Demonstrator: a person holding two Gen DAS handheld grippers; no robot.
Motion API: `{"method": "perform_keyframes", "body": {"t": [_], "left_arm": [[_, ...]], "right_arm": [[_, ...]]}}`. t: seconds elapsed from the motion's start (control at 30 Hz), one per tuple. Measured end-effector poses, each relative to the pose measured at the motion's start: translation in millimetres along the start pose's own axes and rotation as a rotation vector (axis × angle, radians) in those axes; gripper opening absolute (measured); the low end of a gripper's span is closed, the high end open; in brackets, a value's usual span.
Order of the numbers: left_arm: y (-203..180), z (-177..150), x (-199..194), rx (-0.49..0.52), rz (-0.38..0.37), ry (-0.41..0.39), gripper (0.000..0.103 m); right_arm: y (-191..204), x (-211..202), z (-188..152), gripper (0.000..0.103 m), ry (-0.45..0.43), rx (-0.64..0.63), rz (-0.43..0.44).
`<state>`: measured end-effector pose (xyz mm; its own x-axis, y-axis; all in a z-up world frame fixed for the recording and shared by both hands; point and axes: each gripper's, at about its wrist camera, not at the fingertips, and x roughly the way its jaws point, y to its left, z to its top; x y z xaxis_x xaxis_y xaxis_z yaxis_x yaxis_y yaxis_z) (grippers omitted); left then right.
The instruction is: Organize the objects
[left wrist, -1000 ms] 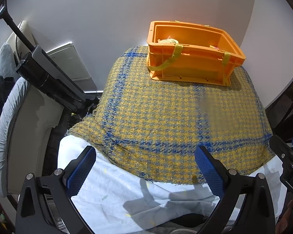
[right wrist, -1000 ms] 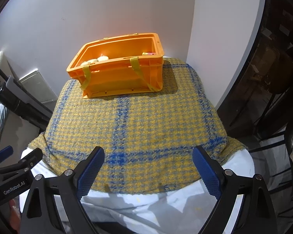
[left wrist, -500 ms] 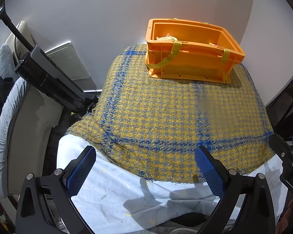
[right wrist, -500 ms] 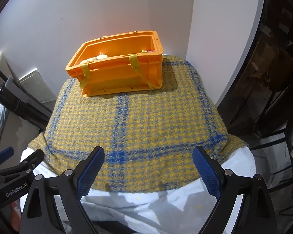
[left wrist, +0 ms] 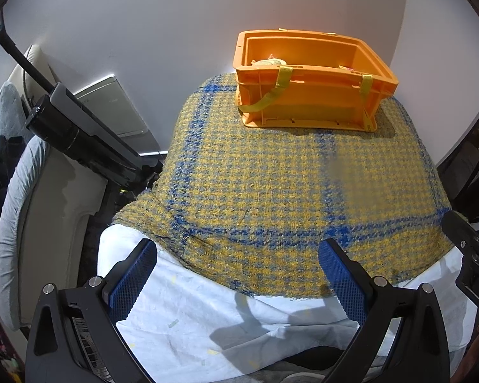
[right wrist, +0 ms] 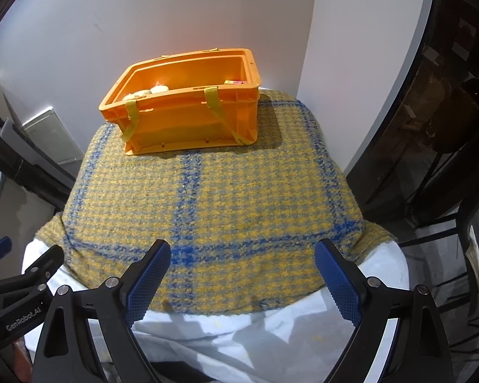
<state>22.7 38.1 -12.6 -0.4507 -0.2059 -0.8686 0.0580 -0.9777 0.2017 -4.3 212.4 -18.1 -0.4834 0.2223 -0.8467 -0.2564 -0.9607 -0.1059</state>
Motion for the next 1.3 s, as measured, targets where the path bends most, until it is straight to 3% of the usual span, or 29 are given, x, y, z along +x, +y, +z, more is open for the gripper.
{"method": "perform_keyframes", "body": {"t": [1.3], "left_arm": [[-1.3,-3.0,2.5,0.003,0.0,0.006,0.103]], "right_arm": [[2.4,-0.1,0.6,0.091,0.002,-0.002,0.001]]}}
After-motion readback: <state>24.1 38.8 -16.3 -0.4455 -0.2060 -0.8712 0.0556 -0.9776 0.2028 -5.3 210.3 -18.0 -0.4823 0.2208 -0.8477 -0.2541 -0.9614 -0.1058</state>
